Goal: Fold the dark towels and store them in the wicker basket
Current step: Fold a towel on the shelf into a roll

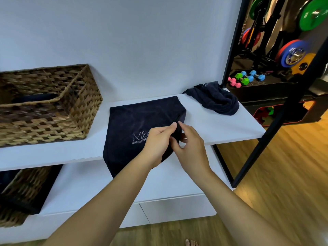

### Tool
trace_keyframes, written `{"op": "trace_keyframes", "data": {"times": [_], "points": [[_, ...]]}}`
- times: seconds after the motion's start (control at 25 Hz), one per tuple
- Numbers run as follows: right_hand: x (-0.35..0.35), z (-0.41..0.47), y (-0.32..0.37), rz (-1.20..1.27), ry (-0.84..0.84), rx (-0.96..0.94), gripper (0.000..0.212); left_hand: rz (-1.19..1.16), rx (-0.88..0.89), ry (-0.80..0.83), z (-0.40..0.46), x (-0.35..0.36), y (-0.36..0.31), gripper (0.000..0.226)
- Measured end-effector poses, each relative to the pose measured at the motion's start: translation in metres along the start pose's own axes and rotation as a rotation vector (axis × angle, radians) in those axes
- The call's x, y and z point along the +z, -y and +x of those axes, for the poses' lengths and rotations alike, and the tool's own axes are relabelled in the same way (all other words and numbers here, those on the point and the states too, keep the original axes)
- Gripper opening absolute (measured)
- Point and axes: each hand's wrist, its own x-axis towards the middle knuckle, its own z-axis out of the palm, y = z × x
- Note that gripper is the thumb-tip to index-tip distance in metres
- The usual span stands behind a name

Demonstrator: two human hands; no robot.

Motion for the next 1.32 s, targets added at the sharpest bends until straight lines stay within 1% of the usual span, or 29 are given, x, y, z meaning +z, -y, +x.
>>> {"op": "trace_keyframes", "data": {"times": [0.08, 0.16, 0.2, 0.28, 0.4, 0.48, 0.6, 0.68, 0.76, 0.88, 1.0, 1.16, 1.32], "points": [[0.001, 0.001, 0.0, 0.01, -0.062, -0.038, 0.029, -0.126, -0.01, -0.049, 0.0, 0.003, -0.005, 0.035], [0.001, 0.001, 0.002, 0.083, -0.078, 0.01, 0.012, -0.164, -0.017, -0.128, 0.002, 0.001, -0.005, 0.029], [0.001, 0.002, 0.004, 0.134, -0.078, 0.05, 0.011, -0.143, -0.008, -0.181, 0.005, -0.001, -0.003, 0.029], [0.0, 0.003, 0.005, 0.216, -0.106, 0.11, 0.018, -0.051, 0.008, -0.278, 0.01, -0.005, 0.001, 0.031], [-0.003, 0.007, 0.006, 0.308, -0.21, 0.139, 0.017, 0.042, 0.113, -0.376, 0.009, -0.014, 0.0, 0.018], [-0.003, 0.01, 0.009, 0.338, -0.227, 0.102, 0.014, 0.12, 0.195, -0.371, 0.005, -0.019, -0.004, 0.012], [0.005, 0.011, 0.018, 0.27, -0.176, -0.004, 0.01, 0.212, 0.259, -0.33, -0.004, -0.02, -0.007, 0.006], [0.012, 0.01, 0.021, 0.228, -0.164, -0.069, 0.007, 0.255, 0.279, -0.323, -0.008, -0.023, -0.006, 0.009], [0.018, 0.008, 0.022, 0.227, -0.17, -0.112, 0.01, 0.301, 0.291, -0.318, -0.011, -0.028, -0.006, 0.012], [0.024, 0.01, 0.022, 0.258, -0.173, -0.13, 0.012, 0.35, 0.314, -0.293, -0.016, -0.035, -0.007, 0.019], [0.03, 0.012, 0.025, 0.322, -0.147, -0.135, 0.015, 0.324, 0.305, -0.268, -0.019, -0.04, -0.008, 0.019], [0.034, 0.011, 0.031, 0.407, -0.019, -0.12, 0.026, 0.207, 0.246, -0.244, -0.02, -0.053, -0.007, 0.007], [0.039, 0.013, 0.038, 0.495, 0.04, -0.079, 0.025, 0.234, 0.242, -0.257, -0.021, -0.067, -0.008, 0.006]]}}
